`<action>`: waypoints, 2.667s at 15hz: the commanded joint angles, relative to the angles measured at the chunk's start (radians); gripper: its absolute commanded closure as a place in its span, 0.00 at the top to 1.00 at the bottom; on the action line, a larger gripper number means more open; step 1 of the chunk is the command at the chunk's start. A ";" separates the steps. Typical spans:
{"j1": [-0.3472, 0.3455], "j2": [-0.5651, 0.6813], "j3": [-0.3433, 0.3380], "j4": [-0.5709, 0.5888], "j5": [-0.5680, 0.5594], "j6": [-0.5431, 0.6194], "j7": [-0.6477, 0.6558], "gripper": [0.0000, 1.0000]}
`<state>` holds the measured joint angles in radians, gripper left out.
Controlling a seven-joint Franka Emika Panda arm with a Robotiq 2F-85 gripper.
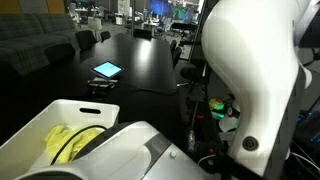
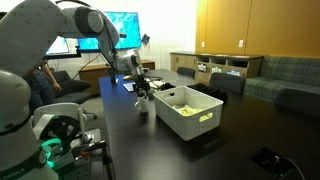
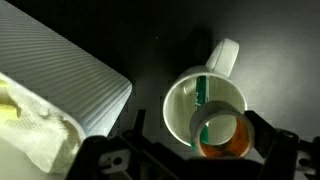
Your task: Pick up the cloths from the table and put them in the box, then pick up the marker and the seal tape put them in the cup
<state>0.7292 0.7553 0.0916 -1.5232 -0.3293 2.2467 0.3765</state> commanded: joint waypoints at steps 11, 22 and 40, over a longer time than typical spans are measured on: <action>0.009 -0.190 -0.050 -0.202 -0.020 0.003 0.108 1.00; -0.142 -0.401 -0.055 -0.652 0.028 0.092 0.360 1.00; -0.388 -1.025 0.170 -1.236 0.316 0.258 0.389 1.00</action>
<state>0.3498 -0.1505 0.2023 -2.7587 -0.0742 2.5148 0.7784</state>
